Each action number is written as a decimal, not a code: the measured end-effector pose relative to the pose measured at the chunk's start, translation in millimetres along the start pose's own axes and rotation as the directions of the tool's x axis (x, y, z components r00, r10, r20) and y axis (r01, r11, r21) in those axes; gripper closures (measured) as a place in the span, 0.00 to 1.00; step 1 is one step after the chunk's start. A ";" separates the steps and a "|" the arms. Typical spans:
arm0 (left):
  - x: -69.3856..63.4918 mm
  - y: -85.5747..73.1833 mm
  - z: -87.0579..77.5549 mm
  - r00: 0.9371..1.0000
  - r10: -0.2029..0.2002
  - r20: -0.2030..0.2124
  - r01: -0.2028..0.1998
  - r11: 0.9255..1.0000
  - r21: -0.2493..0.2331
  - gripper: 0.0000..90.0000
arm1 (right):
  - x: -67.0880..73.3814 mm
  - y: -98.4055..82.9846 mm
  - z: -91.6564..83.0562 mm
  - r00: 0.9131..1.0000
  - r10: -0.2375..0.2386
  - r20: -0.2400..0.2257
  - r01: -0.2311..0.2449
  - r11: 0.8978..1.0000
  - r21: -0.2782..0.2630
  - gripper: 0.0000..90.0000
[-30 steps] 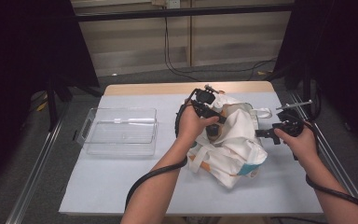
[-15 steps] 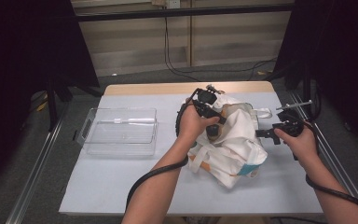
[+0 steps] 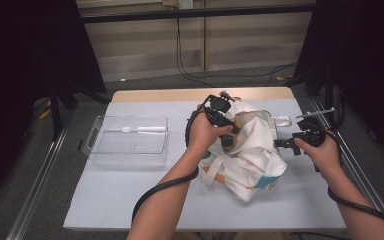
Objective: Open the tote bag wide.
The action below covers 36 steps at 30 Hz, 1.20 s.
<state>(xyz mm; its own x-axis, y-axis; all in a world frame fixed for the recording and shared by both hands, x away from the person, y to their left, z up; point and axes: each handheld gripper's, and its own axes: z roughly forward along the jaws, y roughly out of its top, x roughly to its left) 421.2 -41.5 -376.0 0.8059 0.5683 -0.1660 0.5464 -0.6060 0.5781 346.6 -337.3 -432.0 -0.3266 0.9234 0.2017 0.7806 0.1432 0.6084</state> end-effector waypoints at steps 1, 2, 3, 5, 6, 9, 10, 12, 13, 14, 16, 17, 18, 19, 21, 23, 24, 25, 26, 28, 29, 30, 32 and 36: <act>-0.5 -0.6 -0.4 1.000 -0.005 -0.001 0.005 1.000 -0.002 0.34 | -0.4 0.1 0.2 1.000 -0.002 -0.003 0.002 1.000 -0.002 0.12; -0.1 -0.9 -1.2 1.000 -0.001 -0.001 0.001 1.000 0.002 0.34 | -0.5 0.2 0.2 1.000 -0.002 0.000 0.002 1.000 0.000 0.12; 0.1 -1.4 -1.9 1.000 -0.014 0.004 0.014 1.000 0.000 0.34 | -0.5 0.2 0.2 1.000 -0.004 0.001 0.004 1.000 0.000 0.12; 0.1 -1.8 -3.4 1.000 -0.023 0.003 0.023 1.000 0.011 0.34 | 0.0 0.3 0.0 1.000 -0.003 -0.003 0.003 1.000 -0.001 0.12; 0.5 -1.5 -3.9 1.000 -0.017 0.005 0.017 1.000 0.015 0.34 | 0.3 0.1 -0.2 1.000 -0.002 -0.002 0.002 1.000 -0.004 0.12; 2.6 -0.4 -4.2 1.000 -0.026 0.012 0.025 0.999 0.027 0.34 | -0.2 -0.9 -0.1 1.000 0.000 0.002 0.000 1.000 -0.001 0.12; 2.9 0.1 -3.4 0.999 -0.029 0.013 0.029 0.999 0.024 0.33 | -0.4 -1.2 -0.1 1.000 0.001 -0.002 -0.001 1.000 -0.002 0.12; 1.6 0.5 -1.4 1.000 -0.023 0.011 0.023 1.000 0.012 0.33 | -0.5 -1.6 -0.4 1.000 0.000 -0.003 0.000 1.000 -0.004 0.12; 2.0 1.2 -1.1 1.000 -0.005 0.007 0.005 1.000 0.019 0.33 | -0.7 -1.8 -0.5 1.000 -0.001 -0.004 0.001 1.000 -0.004 0.12; 0.7 1.4 0.1 1.000 -0.014 0.007 0.014 1.000 0.010 0.33 | -0.9 -2.0 -0.5 1.000 0.000 -0.001 0.000 1.000 -0.003 0.12; 0.0 2.5 1.2 1.000 0.006 0.006 -0.006 1.000 0.017 0.33 | -2.3 -2.2 -0.8 1.000 -0.003 0.005 0.003 1.000 0.002 0.12; -1.5 3.1 2.0 1.000 -0.006 0.001 0.006 1.000 0.014 0.33 | -2.8 -2.2 -1.1 1.000 -0.003 0.000 0.003 1.000 0.000 0.12; -1.4 4.4 2.4 1.000 0.000 0.001 0.000 1.000 0.021 0.33 | -3.0 -2.1 -1.4 1.000 0.000 0.004 0.000 1.000 0.000 0.12; -1.4 5.3 2.6 1.000 0.003 -0.001 -0.003 1.000 0.027 0.33 | -3.1 -2.0 -1.9 1.000 -0.001 0.005 0.001 1.000 0.001 0.12; -0.7 6.7 3.6 1.000 0.001 0.003 -0.001 0.999 0.032 0.33 | -3.5 -2.0 -2.2 1.000 -0.003 0.004 0.003 1.000 0.001 0.12; -1.6 7.6 6.0 1.000 -0.002 0.003 0.002 1.000 0.022 0.33 | -3.6 -2.5 -2.2 1.000 0.001 0.003 -0.001 1.000 -0.002 0.12; -1.3 8.4 6.3 1.000 0.009 0.003 -0.009 0.999 0.031 0.33 | -3.9 -2.9 -2.0 1.000 0.001 0.002 -0.001 1.000 -0.002 0.12; -2.0 8.4 7.5 1.000 0.002 0.005 -0.002 1.000 0.024 0.33 | -4.3 -3.2 -2.1 1.000 0.002 0.001 -0.002 1.000 0.000 0.12; -2.7 8.3 8.9 1.000 -0.012 0.005 0.012 1.000 0.011 0.33 | -4.6 -3.3 -1.9 1.000 0.002 0.000 -0.002 1.000 0.001 0.12; 0.0 8.0 9.5 1.000 -0.014 0.018 0.014 1.000 0.008 0.32 | -4.8 -3.3 -1.6 1.000 0.000 -0.001 0.000 1.000 0.002 0.12; 0.9 7.9 9.6 1.000 -0.018 0.022 0.018 1.000 0.013 0.32 | -4.8 -3.0 -1.5 1.000 -0.001 -0.002 0.001 1.000 0.003 0.12; 1.0 7.8 10.2 0.999 -0.025 0.025 0.025 1.000 0.009 0.32 | -4.7 -2.7 -1.7 1.000 -0.002 -0.001 0.002 1.000 0.003 0.12; 1.3 7.6 10.7 0.999 -0.029 0.027 0.028 1.000 0.010 0.32 | -4.7 -2.1 -2.1 1.000 -0.001 0.002 0.001 1.000 0.000 0.12; 2.5 6.6 13.6 0.999 -0.028 0.034 0.027 0.999 0.021 0.31 | -5.2 -1.5 -3.0 1.000 -0.003 0.007 0.003 1.000 0.001 0.12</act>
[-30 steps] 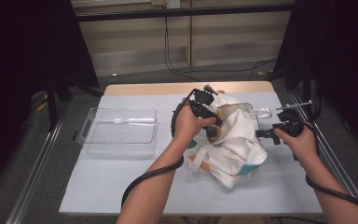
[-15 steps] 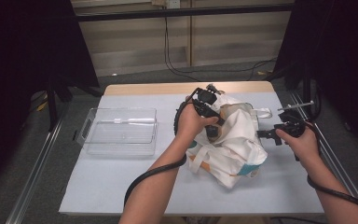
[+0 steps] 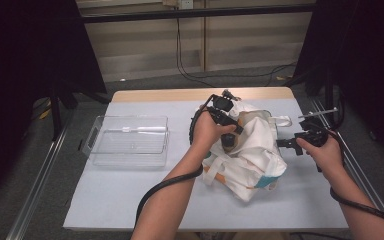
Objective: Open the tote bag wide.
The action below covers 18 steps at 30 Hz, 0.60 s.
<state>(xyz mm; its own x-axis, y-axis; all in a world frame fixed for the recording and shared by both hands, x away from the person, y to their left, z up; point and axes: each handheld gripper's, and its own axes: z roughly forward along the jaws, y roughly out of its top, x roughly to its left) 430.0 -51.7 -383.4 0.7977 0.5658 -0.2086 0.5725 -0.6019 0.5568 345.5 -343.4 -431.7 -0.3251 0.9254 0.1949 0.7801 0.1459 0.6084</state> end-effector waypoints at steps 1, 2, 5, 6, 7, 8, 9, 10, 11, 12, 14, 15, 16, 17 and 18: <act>-0.3 -0.4 0.8 1.000 -0.006 -0.002 0.006 1.000 -0.001 0.31 | 0.1 0.2 -0.1 1.000 0.001 -0.003 -0.001 1.000 0.000 0.12; -0.4 -0.6 1.9 1.000 -0.005 0.001 0.005 1.000 -0.004 0.31 | 0.3 0.3 0.0 1.000 0.001 -0.003 -0.001 1.000 -0.001 0.12; -0.4 -1.1 4.9 1.000 -0.016 -0.001 0.016 1.000 0.011 0.30 | 1.6 0.4 1.3 1.000 -0.001 -0.002 0.001 1.000 0.008 0.12; -0.2 -1.4 6.1 1.000 -0.016 -0.002 0.016 1.000 0.010 0.30 | 2.2 0.5 1.9 1.000 -0.001 -0.004 0.001 1.000 0.009 0.12; 0.2 -1.4 8.0 1.000 -0.021 0.002 0.021 1.000 0.015 0.30 | 2.4 0.6 2.2 1.000 -0.004 -0.004 0.004 1.000 0.007 0.12; 0.2 -1.2 9.1 1.000 -0.021 -0.002 0.021 1.000 0.019 0.30 | 2.3 0.7 2.4 1.000 -0.003 -0.004 0.003 1.000 0.005 0.12; 0.0 -0.8 10.3 1.000 -0.019 -0.001 0.019 1.000 0.013 0.30 | 2.2 0.7 2.5 1.000 -0.003 -0.005 0.003 1.000 0.006 0.12; -0.6 -0.4 11.0 1.000 -0.017 -0.008 0.017 1.000 0.016 0.30 | 2.4 0.7 2.3 1.000 0.001 -0.004 -0.001 1.000 0.008 0.12; -1.2 -0.2 11.9 1.000 -0.019 -0.009 0.019 1.000 0.008 0.30 | 2.2 0.7 2.4 1.000 0.001 -0.005 -0.001 1.000 0.008 0.12; -0.3 0.4 11.5 1.000 0.001 -0.011 0.000 1.000 0.017 0.30 | 1.9 0.8 2.2 1.000 0.000 -0.007 0.000 1.000 0.010 0.12; -0.8 2.2 11.4 1.000 0.018 -0.018 -0.018 1.000 0.013 0.31 | 1.4 0.9 2.0 1.000 -0.002 -0.004 0.002 1.000 0.010 0.12; -2.0 2.6 11.3 1.000 0.016 -0.026 -0.015 1.000 0.013 0.31 | 1.0 1.0 1.8 1.000 -0.003 -0.003 0.004 1.000 0.010 0.12; -2.9 3.5 10.9 0.999 0.029 -0.036 -0.028 0.999 0.015 0.32 | 1.0 1.0 1.7 1.000 -0.003 -0.003 0.003 1.000 0.009 0.12; -3.3 4.3 10.7 0.999 0.041 -0.036 -0.040 0.999 0.021 0.33 | 1.0 1.0 1.5 1.000 -0.001 -0.003 0.001 1.000 0.010 0.12; -4.0 4.8 10.5 0.999 0.038 -0.039 -0.037 0.999 0.029 0.33 | 0.8 0.7 1.4 1.000 0.000 -0.003 0.000 1.000 0.010 0.12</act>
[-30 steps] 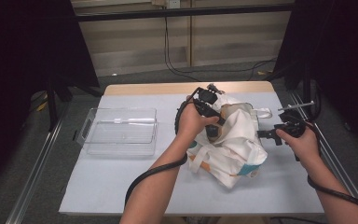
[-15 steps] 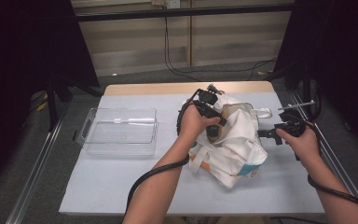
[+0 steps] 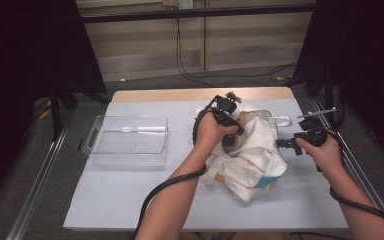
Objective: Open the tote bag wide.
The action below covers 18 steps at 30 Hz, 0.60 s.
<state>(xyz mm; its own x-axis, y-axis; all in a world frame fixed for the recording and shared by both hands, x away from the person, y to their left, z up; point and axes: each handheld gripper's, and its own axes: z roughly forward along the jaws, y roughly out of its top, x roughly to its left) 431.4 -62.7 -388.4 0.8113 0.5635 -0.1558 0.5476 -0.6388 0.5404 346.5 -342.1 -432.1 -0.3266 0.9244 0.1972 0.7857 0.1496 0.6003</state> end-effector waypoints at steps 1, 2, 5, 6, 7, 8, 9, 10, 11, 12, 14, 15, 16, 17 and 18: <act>-0.2 0.4 -0.5 1.000 -0.002 -0.002 0.002 1.000 0.008 0.33 | -0.7 -0.3 -0.2 1.000 -0.003 0.000 0.003 1.000 -0.003 0.12; -0.3 0.5 -0.7 1.000 -0.004 -0.003 0.004 1.000 0.012 0.34 | -1.0 -0.6 -0.6 1.000 -0.002 0.004 0.002 1.000 -0.002 0.12; -3.0 0.3 -2.2 1.000 -0.002 -0.020 0.003 1.000 0.025 0.34 | -2.5 -1.5 -1.4 1.000 0.001 0.002 0.000 1.000 -0.004 0.12; -3.4 -0.2 -2.6 1.000 0.003 -0.024 -0.003 1.000 0.026 0.34 | -2.6 -1.9 -1.8 1.000 0.008 0.006 -0.008 1.000 0.001 0.12; -4.1 -0.4 -2.8 1.000 0.000 -0.025 0.000 1.000 0.029 0.34 | -2.9 -2.0 -1.9 1.000 0.007 0.008 -0.007 1.000 0.002 0.12; -3.4 -0.1 -4.1 1.000 0.009 -0.018 -0.008 0.999 0.039 0.34 | -3.1 -2.1 -2.1 1.000 0.007 0.008 -0.007 1.000 0.002 0.12; -3.4 0.0 -5.2 1.000 0.005 -0.018 -0.004 0.999 0.043 0.34 | -3.2 -2.1 -2.0 1.000 0.008 0.003 -0.008 1.000 0.002 0.12; -2.8 0.4 -7.0 1.000 -0.007 -0.012 0.007 0.999 0.053 0.34 | -3.5 -2.0 -2.0 1.000 0.005 0.001 -0.005 1.000 0.000 0.12; -2.3 1.0 -9.0 1.000 -0.015 -0.008 0.016 0.998 0.053 0.34 | -3.4 -1.9 -2.1 1.000 0.006 0.001 -0.006 1.000 -0.002 0.12; -1.9 1.8 -11.1 1.000 -0.011 -0.001 0.011 0.998 0.058 0.34 | -3.3 -1.8 -2.2 1.000 0.006 0.000 -0.006 1.000 -0.002 0.12; -1.3 3.9 -14.3 1.000 -0.011 0.007 0.010 0.997 0.078 0.34 | -2.4 -1.3 -2.7 1.000 0.004 0.006 -0.004 1.000 0.000 0.12; -1.5 4.6 -15.5 1.000 -0.017 0.010 0.016 0.996 0.085 0.34 | -2.3 -1.2 -2.8 1.000 0.004 0.008 -0.004 1.000 0.001 0.12; -1.3 5.5 -16.9 1.000 -0.012 0.014 0.011 0.995 0.099 0.34 | -1.8 -0.9 -2.9 1.000 0.004 0.005 -0.004 1.000 0.002 0.12; -1.6 6.4 -18.2 1.000 -0.011 0.012 0.010 0.995 0.102 0.34 | -1.7 -0.7 -3.2 1.000 0.000 0.003 0.000 1.000 0.000 0.12; -1.6 7.2 -19.6 1.000 -0.012 0.015 0.010 0.994 0.112 0.34 | -1.7 -0.6 -3.6 1.000 0.003 0.002 -0.003 1.000 -0.002 0.12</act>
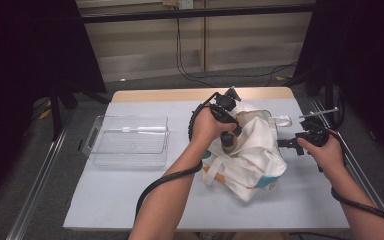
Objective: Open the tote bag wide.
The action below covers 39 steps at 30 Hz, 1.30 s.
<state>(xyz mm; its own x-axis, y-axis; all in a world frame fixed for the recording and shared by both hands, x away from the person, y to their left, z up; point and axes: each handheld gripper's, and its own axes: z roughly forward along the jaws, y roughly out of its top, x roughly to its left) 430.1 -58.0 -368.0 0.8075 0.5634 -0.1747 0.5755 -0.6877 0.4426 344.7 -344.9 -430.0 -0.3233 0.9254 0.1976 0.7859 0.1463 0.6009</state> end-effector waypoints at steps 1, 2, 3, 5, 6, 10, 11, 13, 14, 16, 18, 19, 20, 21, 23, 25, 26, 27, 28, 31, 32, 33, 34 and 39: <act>-0.7 0.5 -0.9 1.000 -0.006 0.000 0.006 1.000 0.001 0.34 | 0.0 0.1 -0.2 1.000 -0.001 0.000 0.001 1.000 0.002 0.12; -0.8 1.6 -2.6 1.000 0.003 0.001 -0.003 1.000 0.008 0.34 | 0.1 0.2 -0.7 1.000 -0.002 0.004 0.002 1.000 0.005 0.12; -1.5 2.4 -5.0 1.000 0.001 0.002 -0.001 1.000 0.015 0.34 | 0.0 0.2 -0.9 1.000 -0.004 0.005 0.004 1.000 0.004 0.12; -2.3 4.6 -9.7 1.000 -0.008 0.011 0.007 1.000 0.021 0.34 | -0.1 0.4 -1.2 1.000 -0.005 0.004 0.005 1.000 0.003 0.12; -2.2 6.4 -13.1 1.000 0.003 0.017 -0.004 1.000 0.031 0.34 | -0.3 0.3 -1.1 1.000 -0.006 0.006 0.006 1.000 0.004 0.12; -4.8 11.1 -22.3 1.000 -0.003 0.023 0.002 0.999 0.044 0.34 | 0.5 0.4 -0.5 1.000 -0.006 0.004 0.006 1.000 0.007 0.12; -5.4 12.5 -25.0 1.000 -0.002 0.025 0.000 0.999 0.055 0.34 | 0.8 0.5 -0.4 1.000 -0.009 0.002 0.009 1.000 0.007 0.12; -6.8 15.4 -30.1 0.999 0.002 0.036 -0.004 0.998 0.069 0.34 | 1.4 0.8 -0.3 1.000 -0.008 0.001 0.008 1.000 0.007 0.12; -7.1 16.2 -31.8 0.999 -0.003 0.039 0.000 0.997 0.077 0.34 | 1.6 1.1 -0.4 1.000 -0.007 0.004 0.007 1.000 0.007 0.12; -8.4 18.4 -36.3 0.999 -0.005 0.043 0.001 0.996 0.086 0.34 | 1.7 1.8 -1.3 1.000 -0.008 0.007 0.008 1.000 0.009 0.12; -10.0 20.5 -41.4 0.999 -0.005 0.042 0.001 0.996 0.086 0.34 | 2.1 2.7 -2.4 1.000 -0.010 0.002 0.010 1.000 0.006 0.12; -10.1 21.6 -43.5 0.999 0.008 0.044 -0.012 0.996 0.092 0.34 | 2.2 3.0 -2.9 1.000 -0.011 0.004 0.011 1.000 0.006 0.12; -11.2 22.5 -45.5 0.999 0.005 0.045 -0.009 0.996 0.089 0.34 | 2.4 3.2 -3.0 1.000 -0.011 0.006 0.011 1.000 0.008 0.12; -11.5 23.4 -47.5 0.999 0.013 0.046 -0.017 0.995 0.095 0.34 | 2.0 3.4 -3.5 1.000 -0.015 0.009 0.015 1.000 0.008 0.12; -13.2 24.8 -52.0 0.999 0.004 0.042 -0.009 0.995 0.097 0.34 | 2.1 3.8 -4.3 1.000 -0.014 0.007 0.014 1.000 0.007 0.12; -13.2 25.4 -56.9 0.999 0.002 0.044 -0.007 0.995 0.104 0.34 | 2.3 4.1 -4.9 1.000 -0.012 0.008 0.012 1.000 0.006 0.12; -12.6 25.6 -58.6 0.999 0.003 0.051 -0.009 0.994 0.107 0.34 | 2.7 4.3 -5.1 1.000 -0.012 0.008 0.012 1.000 0.008 0.12; -11.8 25.4 -61.1 0.999 0.003 0.050 -0.008 0.994 0.107 0.34 | 2.8 4.4 -5.3 1.000 -0.012 0.009 0.012 1.000 0.009 0.12; -11.0 25.3 -62.7 0.999 0.000 0.053 -0.006 0.994 0.113 0.34 | 3.2 4.4 -5.4 1.000 -0.011 0.005 0.011 1.000 0.010 0.12; -9.2 24.8 -68.1 0.998 0.002 0.058 -0.009 0.992 0.122 0.34 | 3.0 3.9 -4.9 1.000 -0.017 0.009 0.017 1.000 0.009 0.12; -9.5 24.4 -69.2 0.998 -0.015 0.058 0.008 0.992 0.123 0.34 | 3.6 3.6 -4.5 1.000 -0.014 0.006 0.014 1.000 0.015 0.12; -8.7 24.1 -70.8 0.998 -0.014 0.061 0.006 0.992 0.125 0.34 | 3.5 3.5 -4.5 1.000 -0.013 0.005 0.013 1.000 0.017 0.12; -7.7 24.3 -72.2 0.998 -0.007 0.067 -0.002 0.991 0.136 0.34 | 3.5 3.3 -4.0 1.000 -0.015 0.005 0.015 1.000 0.019 0.12; -5.5 22.0 -76.5 0.997 -0.021 0.070 0.010 0.989 0.146 0.34 | 4.4 3.9 -4.2 1.000 -0.020 0.013 0.020 1.000 0.022 0.12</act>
<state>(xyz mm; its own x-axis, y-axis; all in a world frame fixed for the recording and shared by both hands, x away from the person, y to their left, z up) 428.5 -41.2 -290.0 0.8026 0.5437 -0.2453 0.5963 -0.7414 0.3078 344.2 -341.7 -423.5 -0.3325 0.9267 0.1753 0.7904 0.1724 0.5879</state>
